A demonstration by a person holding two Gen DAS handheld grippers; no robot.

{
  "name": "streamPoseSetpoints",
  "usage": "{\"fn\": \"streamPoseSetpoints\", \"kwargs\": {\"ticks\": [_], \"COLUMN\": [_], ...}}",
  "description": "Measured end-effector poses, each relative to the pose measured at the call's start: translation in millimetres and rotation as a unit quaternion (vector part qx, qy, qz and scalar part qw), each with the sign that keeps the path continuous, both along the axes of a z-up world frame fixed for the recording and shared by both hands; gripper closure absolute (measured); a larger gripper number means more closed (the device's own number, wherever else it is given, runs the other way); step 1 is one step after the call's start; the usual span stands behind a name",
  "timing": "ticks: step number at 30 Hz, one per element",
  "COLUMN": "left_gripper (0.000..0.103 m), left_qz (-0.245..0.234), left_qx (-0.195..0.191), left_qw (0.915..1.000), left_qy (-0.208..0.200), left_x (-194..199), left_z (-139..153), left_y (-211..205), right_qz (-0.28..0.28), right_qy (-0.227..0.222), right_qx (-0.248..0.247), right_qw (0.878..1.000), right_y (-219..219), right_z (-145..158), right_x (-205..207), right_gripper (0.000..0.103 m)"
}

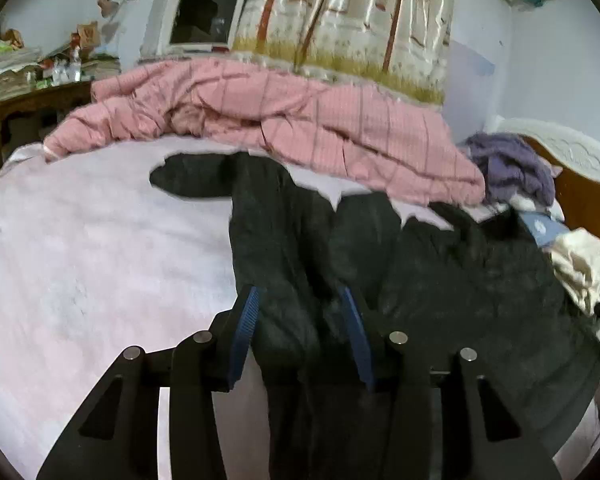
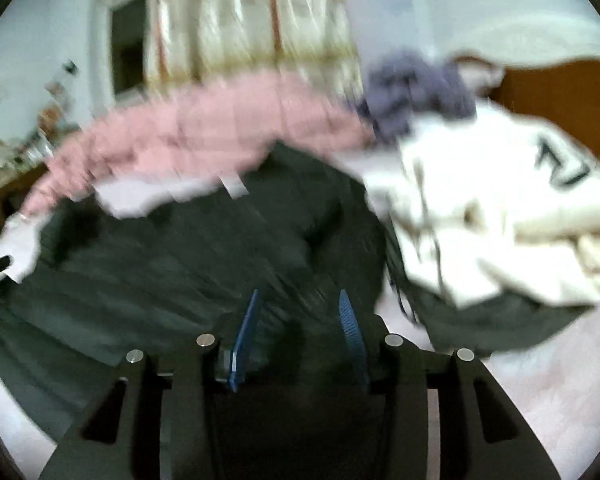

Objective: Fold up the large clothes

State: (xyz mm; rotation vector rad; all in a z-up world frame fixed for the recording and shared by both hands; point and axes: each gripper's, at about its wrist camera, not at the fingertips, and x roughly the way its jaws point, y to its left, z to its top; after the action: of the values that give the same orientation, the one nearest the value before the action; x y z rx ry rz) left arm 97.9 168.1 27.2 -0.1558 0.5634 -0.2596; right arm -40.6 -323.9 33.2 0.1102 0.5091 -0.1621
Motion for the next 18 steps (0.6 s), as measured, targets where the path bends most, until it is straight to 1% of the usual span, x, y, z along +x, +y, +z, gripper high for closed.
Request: {"fn": "streamPoseSetpoints", "kwargs": {"ticks": [1,3,4,5,6,7,8,9,10,11,13,14,15,16,17,18], "left_gripper": [0.061,0.060,0.054,0.051,0.048,0.046,0.043,0.030,0.026,0.026,0.026,0.026,0.031,0.044,0.049,0.054], "left_qz": [0.002,0.009,0.005,-0.003,0.006,0.029,0.066,0.105,0.133,0.143,0.134,0.133,0.140,0.153,0.161,0.161], "left_qx": [-0.012,-0.042,-0.056,-0.044,-0.001,0.039,0.062,0.056,0.031,0.010,0.002,0.000,-0.004,-0.015,-0.024,-0.024], "left_qw": [0.9999,0.9991,0.9984,0.9990,0.9999,0.9987,0.9958,0.9925,0.9894,0.9874,0.9837,0.9804,0.9769,0.9726,0.9709,0.9719], "left_qy": [0.000,0.001,0.004,0.008,0.012,0.013,0.014,0.029,0.049,0.065,0.119,0.145,0.161,0.174,0.176,0.170], "left_x": [3.4,14.6,25.9,44.3,63.8,84.0,106.7,134.0,158.1,179.4,226.7,248.8,261.4,271.6,274.0,272.2], "left_z": [4.0,11.4,14.3,18.4,23.5,28.4,32.9,35.6,35.1,31.8,18.2,8.2,1.0,-6.3,-9.4,-10.1], "left_y": [2.5,6.9,5.7,-1.6,-12.3,-20.0,-23.2,-18.4,-8.7,-0.3,7.9,10.0,12.1,15.3,16.4,14.9], "right_qz": [0.014,0.032,0.037,0.037,0.039,0.046,0.057,0.063,0.064,0.074,0.097,0.111,0.124,0.141,0.149,0.154], "right_qy": [-0.015,-0.013,-0.009,-0.007,-0.005,-0.002,0.002,0.009,0.023,0.040,0.078,0.104,0.120,0.137,0.140,0.137], "right_qx": [0.007,0.013,0.008,-0.003,-0.014,-0.025,-0.032,-0.035,-0.029,-0.002,0.060,0.092,0.106,0.106,0.092,0.072], "right_qw": [1.000,0.999,0.999,0.999,0.999,0.999,0.998,0.997,0.997,0.996,0.990,0.984,0.979,0.975,0.975,0.976], "right_y": [9.3,22.5,30.5,39.4,47.3,55.0,62.9,67.8,72.1,74.3,81.3,88.1,93.8,103.4,110.4,116.4], "right_z": [6.9,12.3,14.2,17.3,20.8,25.0,28.9,30.5,30.6,28.1,17.9,7.8,-0.1,-7.9,-13.0,-15.1], "right_x": [-3.2,0.9,6.2,14.1,23.0,34.0,48.2,60.9,77.3,94.5,125.2,138.3,145.6,150.1,147.2,142.9], "right_gripper": [0.059,0.055,0.055,0.054,0.054,0.054,0.054,0.054,0.054,0.054,0.054,0.054,0.054,0.054,0.054,0.054]}}
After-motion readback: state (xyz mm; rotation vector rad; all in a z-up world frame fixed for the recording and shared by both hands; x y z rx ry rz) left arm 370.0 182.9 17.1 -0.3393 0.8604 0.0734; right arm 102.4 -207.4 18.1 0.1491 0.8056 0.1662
